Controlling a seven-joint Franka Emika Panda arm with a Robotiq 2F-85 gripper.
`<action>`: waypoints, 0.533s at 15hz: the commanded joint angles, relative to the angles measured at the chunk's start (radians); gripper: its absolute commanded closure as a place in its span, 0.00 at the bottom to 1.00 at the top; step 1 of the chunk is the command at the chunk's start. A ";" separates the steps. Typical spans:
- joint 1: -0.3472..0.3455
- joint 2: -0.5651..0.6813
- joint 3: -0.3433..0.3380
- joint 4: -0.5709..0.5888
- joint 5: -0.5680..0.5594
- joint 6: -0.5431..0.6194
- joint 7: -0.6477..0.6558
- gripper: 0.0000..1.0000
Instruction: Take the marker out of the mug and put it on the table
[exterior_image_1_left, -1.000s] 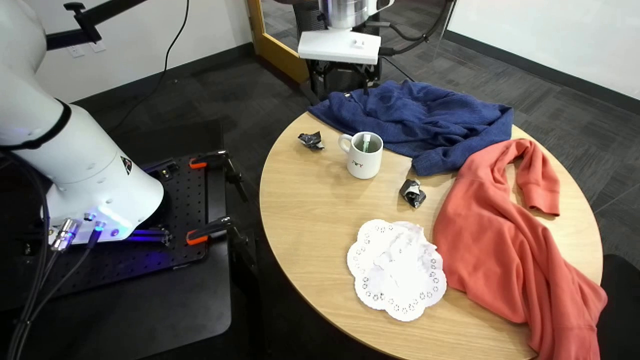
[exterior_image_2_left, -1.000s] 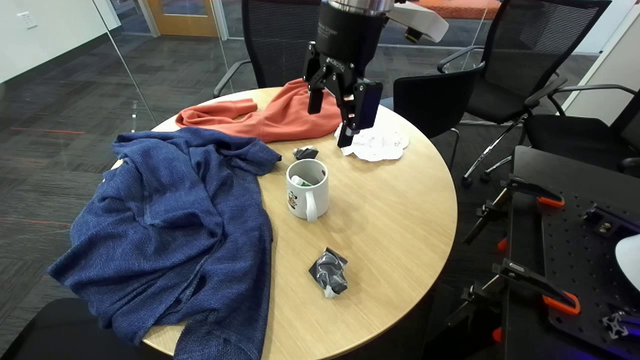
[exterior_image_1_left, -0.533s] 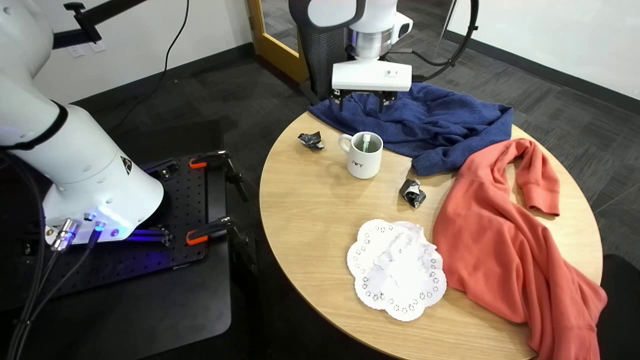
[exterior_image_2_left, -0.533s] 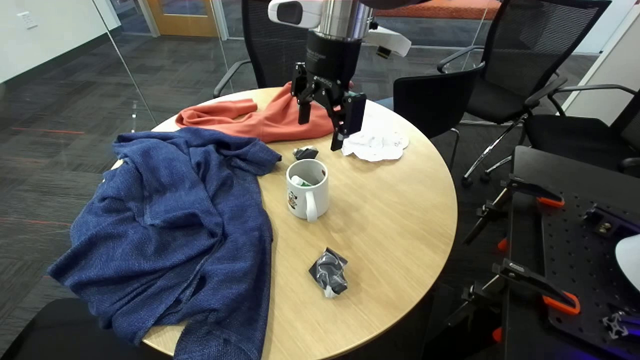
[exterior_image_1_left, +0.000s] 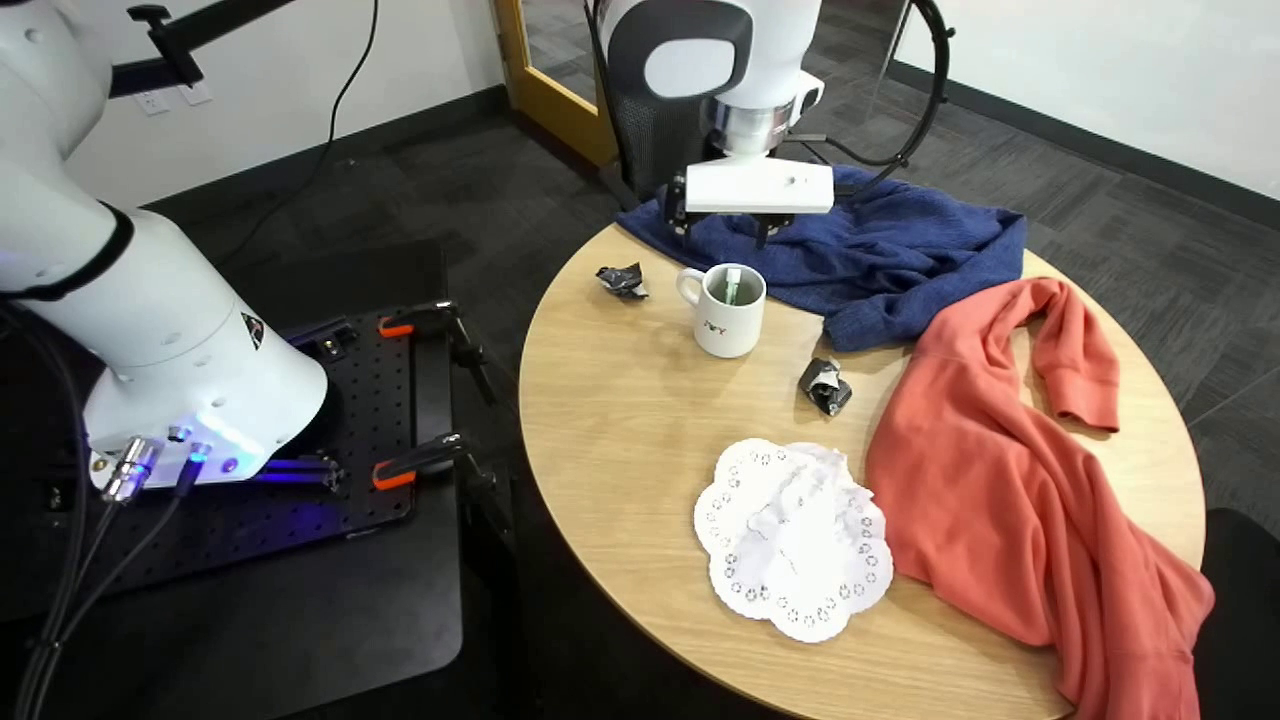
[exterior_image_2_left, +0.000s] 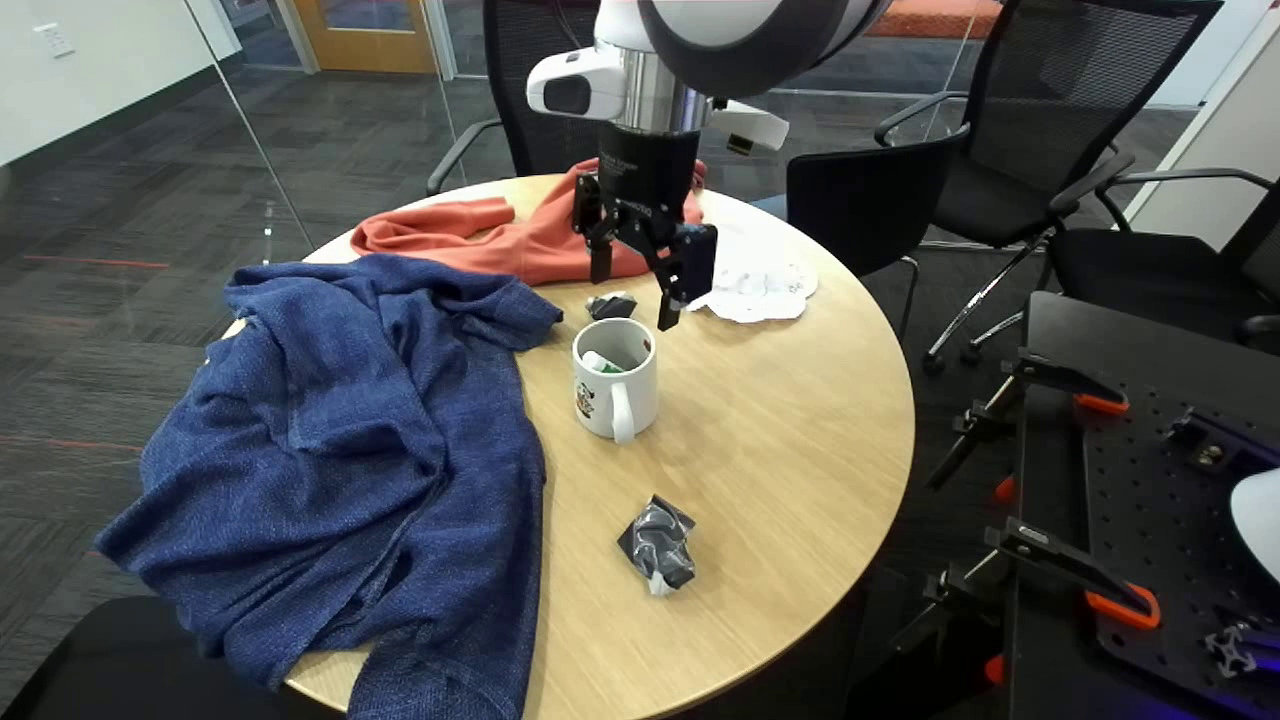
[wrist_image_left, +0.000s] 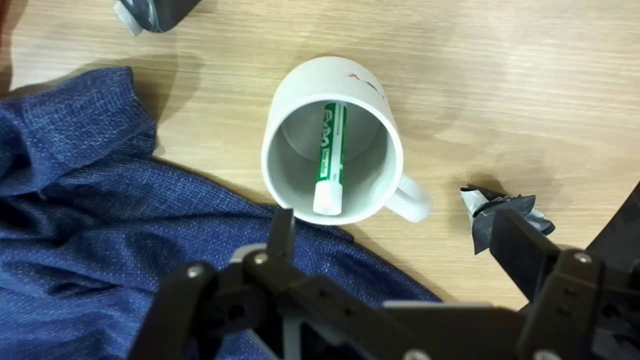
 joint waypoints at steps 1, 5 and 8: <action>-0.010 0.035 0.008 0.028 -0.046 0.029 0.018 0.05; -0.011 0.070 0.007 0.051 -0.070 0.045 0.035 0.35; -0.013 0.095 0.008 0.076 -0.078 0.047 0.042 0.53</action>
